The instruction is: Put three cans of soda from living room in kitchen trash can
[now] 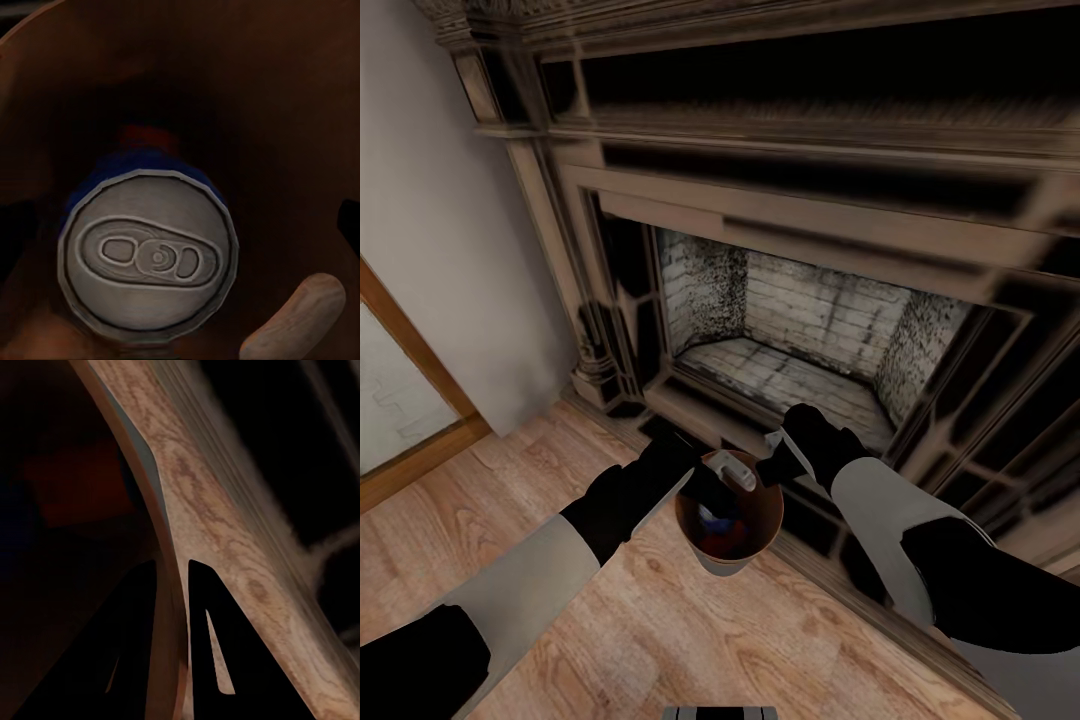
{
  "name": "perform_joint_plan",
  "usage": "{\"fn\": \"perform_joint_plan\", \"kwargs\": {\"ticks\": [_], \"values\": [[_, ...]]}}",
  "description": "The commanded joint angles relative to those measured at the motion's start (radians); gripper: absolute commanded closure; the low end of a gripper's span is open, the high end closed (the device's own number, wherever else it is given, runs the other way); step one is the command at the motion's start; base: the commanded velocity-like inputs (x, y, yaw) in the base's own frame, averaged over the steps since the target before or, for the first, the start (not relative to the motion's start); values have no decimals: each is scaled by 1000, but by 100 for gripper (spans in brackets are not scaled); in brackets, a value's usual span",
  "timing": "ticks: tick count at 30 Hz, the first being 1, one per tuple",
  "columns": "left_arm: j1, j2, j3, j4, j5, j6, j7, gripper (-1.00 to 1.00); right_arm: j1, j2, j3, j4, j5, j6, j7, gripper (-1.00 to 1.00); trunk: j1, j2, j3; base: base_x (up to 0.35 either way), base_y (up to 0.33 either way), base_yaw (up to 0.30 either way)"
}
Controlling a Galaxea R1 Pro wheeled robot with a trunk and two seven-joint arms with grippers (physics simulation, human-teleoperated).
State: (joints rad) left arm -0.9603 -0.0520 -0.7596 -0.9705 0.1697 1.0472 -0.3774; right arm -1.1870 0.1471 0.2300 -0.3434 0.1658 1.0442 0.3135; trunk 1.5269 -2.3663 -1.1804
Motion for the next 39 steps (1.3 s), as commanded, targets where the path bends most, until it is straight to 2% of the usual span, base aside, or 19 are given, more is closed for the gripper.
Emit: {"fn": "perform_joint_plan", "kwargs": {"ticks": [1,10,12,15,19,20,21,23,24,25,26,27,29,30,32,34,36,37,39], "values": [[0,0,0,0,0,0,0,-100,0,0,-4,0,-26,3,4,100,0,0,0,0,0,0],[0,4,2,-22,4,0,-4,-100,0,-2,-6,2,-26,3,4,100,0,0,0,0,0,0],[4,15,8,-85,5,0,-6,-100,0,-2,-6,3,-26,3,4,100,0,0,0,0,0,0],[8,65,11,-208,3,0,-8,-100,0,-4,-8,4,-26,3,5,100,0,0,0,0,0,0],[11,184,15,-381,24,0,-14,-100,0,-6,-10,12,-26,3,5,100,0,0,0,0,0,0],[11,203,16,-402,30,0,-15,-100,0,-7,-10,13,-26,3,5,100,0,0,0,0,0,0],[12,252,21,-447,43,0,-16,-100,0,-7,-10,14,-26,3,5,100,0,0,0,0,0,0],[13,279,36,-464,48,0,-15,-100,0,-7,-10,14,-26,3,6,100,0,0,0,0,0,0],[19,309,94,-483,53,0,-16,-100,0,-7,-11,15,-26,3,6,100,0,0,0,0,0,0],[28,317,125,-488,55,0,-17,-100,0,-7,-11,15,-26,3,6,100,0,0,0,0,0,0],[56,328,199,-494,56,0,-18,-100,0,-7,-12,15,-26,3,6,100,0,0,0,0,0,0],[94,335,286,-499,55,0,-17,-100,0,-7,-12,15,-26,3,6,100,0,0,0,0,0,0],[139,340,375,-501,51,-24,-16,-100,0,-8,-12,15,-26,3,6,100,0,0,0,0,0,0],[188,343,456,-499,48,-65,-15,-100,0,-8,-13,15,-26,3,6,100,0,0,0,0,0,0],[265,346,544,-490,34,-128,-12,-100,1,-9,-13,15,-26,3,7,100,0,0,0,0,0,0],[342,347,594,-469,-3,-185,-3,-100,1,-10,-13,15,-26,3,7,100,0,0,0,0,0,0],[391,347,619,-451,-38,-230,6,-100,1,-10,-14,15,-26,3,7,100,0,0,0,0,0,0],[431,346,646,-430,-70,-279,19,-100,2,-10,-14,15,-26,3,7,100,0,0,0,0,0,0],[471,345,697,-392,-100,-351,37,-100,3,-11,-13,15,-25,3,7,100,0,0,0,0,0,0]]}}
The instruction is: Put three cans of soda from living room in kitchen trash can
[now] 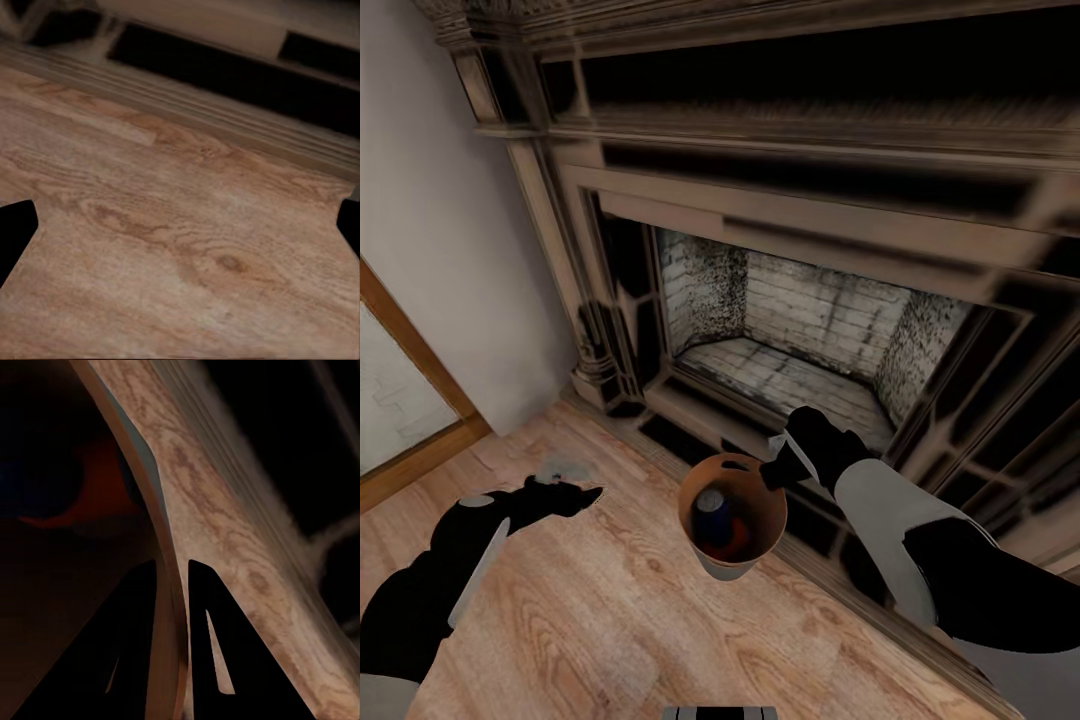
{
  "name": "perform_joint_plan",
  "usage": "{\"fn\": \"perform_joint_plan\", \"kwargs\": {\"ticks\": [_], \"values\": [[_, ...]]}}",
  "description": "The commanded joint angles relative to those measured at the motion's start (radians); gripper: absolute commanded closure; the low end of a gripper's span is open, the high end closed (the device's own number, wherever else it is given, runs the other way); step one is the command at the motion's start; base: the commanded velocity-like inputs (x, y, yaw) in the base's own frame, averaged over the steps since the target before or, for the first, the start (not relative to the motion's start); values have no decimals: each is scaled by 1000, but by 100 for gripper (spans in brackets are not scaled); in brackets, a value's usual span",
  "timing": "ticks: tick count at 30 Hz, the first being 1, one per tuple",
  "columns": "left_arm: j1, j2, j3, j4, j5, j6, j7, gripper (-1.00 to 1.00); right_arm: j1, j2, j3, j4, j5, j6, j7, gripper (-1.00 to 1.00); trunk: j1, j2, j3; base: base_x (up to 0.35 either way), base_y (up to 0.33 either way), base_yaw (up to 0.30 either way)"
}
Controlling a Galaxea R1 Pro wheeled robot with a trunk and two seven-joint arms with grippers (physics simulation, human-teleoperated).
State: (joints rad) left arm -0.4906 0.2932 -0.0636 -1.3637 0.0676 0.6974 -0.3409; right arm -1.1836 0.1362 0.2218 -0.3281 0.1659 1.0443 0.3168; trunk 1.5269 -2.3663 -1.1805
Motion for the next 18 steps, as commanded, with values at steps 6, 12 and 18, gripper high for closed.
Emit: {"fn": "perform_joint_plan", "kwargs": {"ticks": [6,12,18], "values": [[-10,-29,3,60,8,-71,28,-100,-10,-29,-7,21,20,3,-3,100,0,0,0,0,0,0],[-24,-62,-14,93,8,-72,28,-100,-10,-65,-6,21,157,3,-3,100,0,0,0,0,0,0],[-24,-74,-14,126,8,-72,28,-100,-10,-69,-7,21,272,3,-3,100,0,0,0,0,0,0]]}}
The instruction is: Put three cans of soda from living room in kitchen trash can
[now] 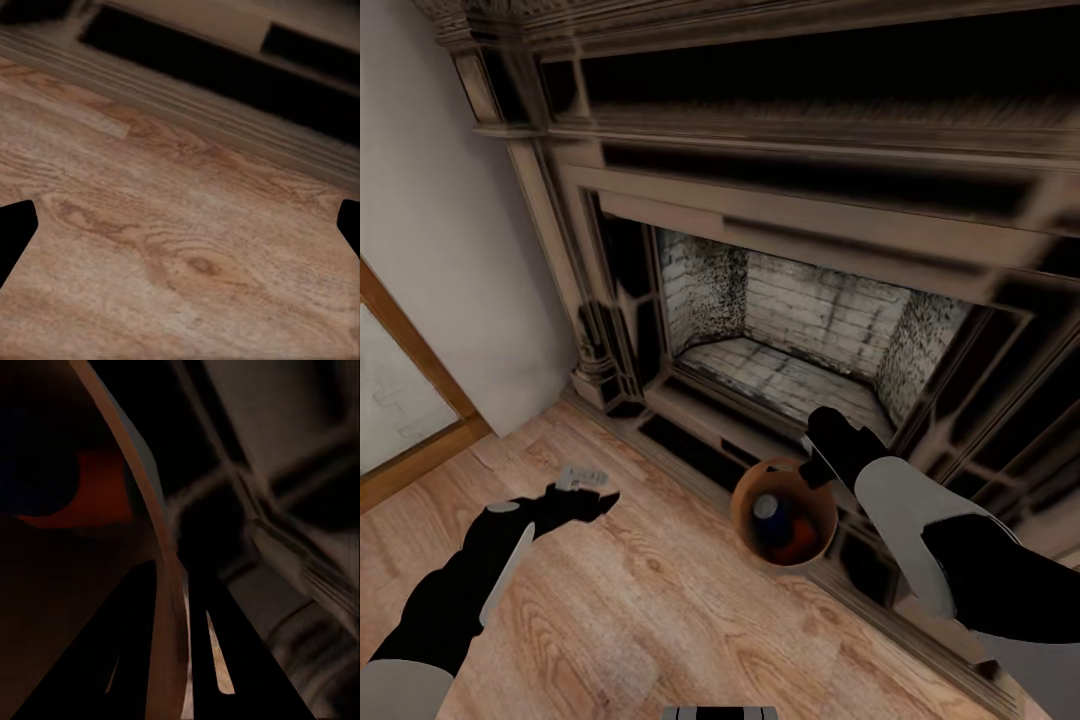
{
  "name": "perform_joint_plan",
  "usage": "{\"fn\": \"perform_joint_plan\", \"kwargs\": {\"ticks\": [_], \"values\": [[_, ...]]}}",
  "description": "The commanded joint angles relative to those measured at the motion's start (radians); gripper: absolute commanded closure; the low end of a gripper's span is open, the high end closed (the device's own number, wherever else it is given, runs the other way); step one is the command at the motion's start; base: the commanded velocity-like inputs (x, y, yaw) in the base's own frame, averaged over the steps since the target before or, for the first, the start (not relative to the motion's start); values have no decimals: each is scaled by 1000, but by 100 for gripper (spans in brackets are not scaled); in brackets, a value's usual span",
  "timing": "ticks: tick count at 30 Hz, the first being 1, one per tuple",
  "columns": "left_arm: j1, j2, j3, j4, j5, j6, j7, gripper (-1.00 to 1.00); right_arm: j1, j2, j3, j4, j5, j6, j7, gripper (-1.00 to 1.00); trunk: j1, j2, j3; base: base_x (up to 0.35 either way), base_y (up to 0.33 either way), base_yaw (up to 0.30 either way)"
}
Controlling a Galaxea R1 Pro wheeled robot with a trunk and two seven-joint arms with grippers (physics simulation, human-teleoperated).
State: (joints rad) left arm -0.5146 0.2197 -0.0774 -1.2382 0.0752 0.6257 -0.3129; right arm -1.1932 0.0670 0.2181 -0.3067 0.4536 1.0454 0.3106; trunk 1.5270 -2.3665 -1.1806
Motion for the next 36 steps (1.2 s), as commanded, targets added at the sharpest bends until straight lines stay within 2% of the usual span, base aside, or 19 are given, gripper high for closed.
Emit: {"fn": "perform_joint_plan", "kwargs": {"ticks": [1,5,7,12,13,36], "values": [[0,0,0,6,0,0,0,-100,0,0,-3,0,-6,2,3,100,0,0,0,0,0,0],[6,6,4,0,1,6,-6,-100,0,6,-2,-4,12,2,2,100,0,0,0,-3,5,0],[17,-6,16,-11,6,17,-17,-100,12,7,2,-16,34,2,1,100,0,0,0,-97,146,0],[43,-34,44,-40,9,46,-45,-100,43,0,4,-42,54,2,1,100,0,0,0,-156,235,0],[44,-41,48,-133,9,82,-58,-100,68,0,4,-75,-282,2,1,100,0,0,0,-175,263,0],[45,-43,50,-138,2,88,-58,-100,72,-3,5,-77,-282,2,1,100,0,0,0,-182,275,0]]}}
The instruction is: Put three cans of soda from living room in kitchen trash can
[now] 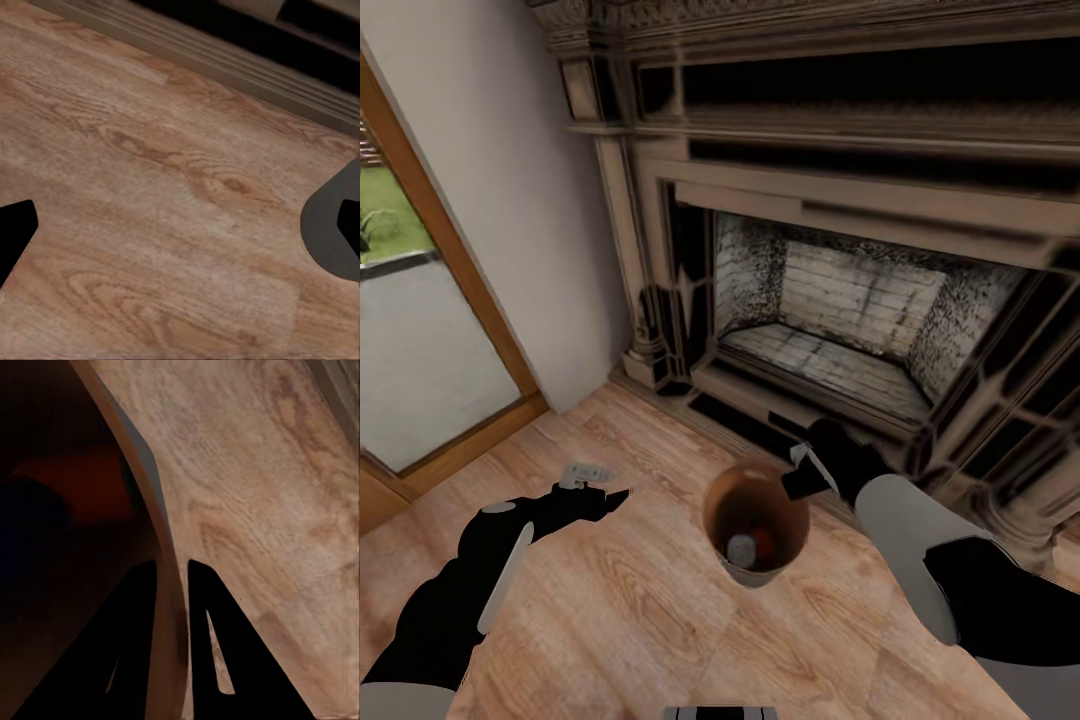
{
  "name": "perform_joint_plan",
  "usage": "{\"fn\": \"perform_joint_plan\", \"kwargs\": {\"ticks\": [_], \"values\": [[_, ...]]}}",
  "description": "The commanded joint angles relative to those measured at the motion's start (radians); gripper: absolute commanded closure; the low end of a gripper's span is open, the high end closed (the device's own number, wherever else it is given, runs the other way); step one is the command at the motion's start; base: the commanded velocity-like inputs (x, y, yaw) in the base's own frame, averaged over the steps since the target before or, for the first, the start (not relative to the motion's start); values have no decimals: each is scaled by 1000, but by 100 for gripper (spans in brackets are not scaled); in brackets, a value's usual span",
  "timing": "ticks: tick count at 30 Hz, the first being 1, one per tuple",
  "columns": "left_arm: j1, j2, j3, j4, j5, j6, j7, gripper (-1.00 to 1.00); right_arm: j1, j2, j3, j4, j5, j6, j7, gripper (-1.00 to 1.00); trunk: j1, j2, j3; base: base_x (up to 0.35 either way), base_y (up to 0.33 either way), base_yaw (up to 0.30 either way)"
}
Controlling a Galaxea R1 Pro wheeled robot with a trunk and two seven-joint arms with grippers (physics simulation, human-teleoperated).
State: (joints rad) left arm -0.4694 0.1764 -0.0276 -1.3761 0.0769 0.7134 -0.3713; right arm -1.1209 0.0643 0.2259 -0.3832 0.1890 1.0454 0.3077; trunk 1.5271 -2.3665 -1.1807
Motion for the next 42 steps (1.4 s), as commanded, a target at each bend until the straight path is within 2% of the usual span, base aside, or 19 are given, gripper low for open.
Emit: {"fn": "perform_joint_plan", "kwargs": {"ticks": [1,6,15,27,42], "values": [[0,0,0,0,0,0,0,-100,0,0,-4,0,-17,2,4,100,0,0,0,-183,276,0],[0,0,0,-2,1,-1,0,-100,0,-5,-6,-1,-18,2,8,100,0,0,0,-177,259,5],[0,0,1,-2,1,-3,1,-100,0,-12,-8,-2,-21,2,7,100,0,0,0,-29,40,95],[0,0,1,0,1,-8,3,-100,0,-30,-8,0,-23,2,10,100,0,0,0,-15,8,237],[0,0,0,-1,1,-3,3,-100,0,-34,-7,-1,-23,1,11,100,0,0,0,-224,203,254]]}}
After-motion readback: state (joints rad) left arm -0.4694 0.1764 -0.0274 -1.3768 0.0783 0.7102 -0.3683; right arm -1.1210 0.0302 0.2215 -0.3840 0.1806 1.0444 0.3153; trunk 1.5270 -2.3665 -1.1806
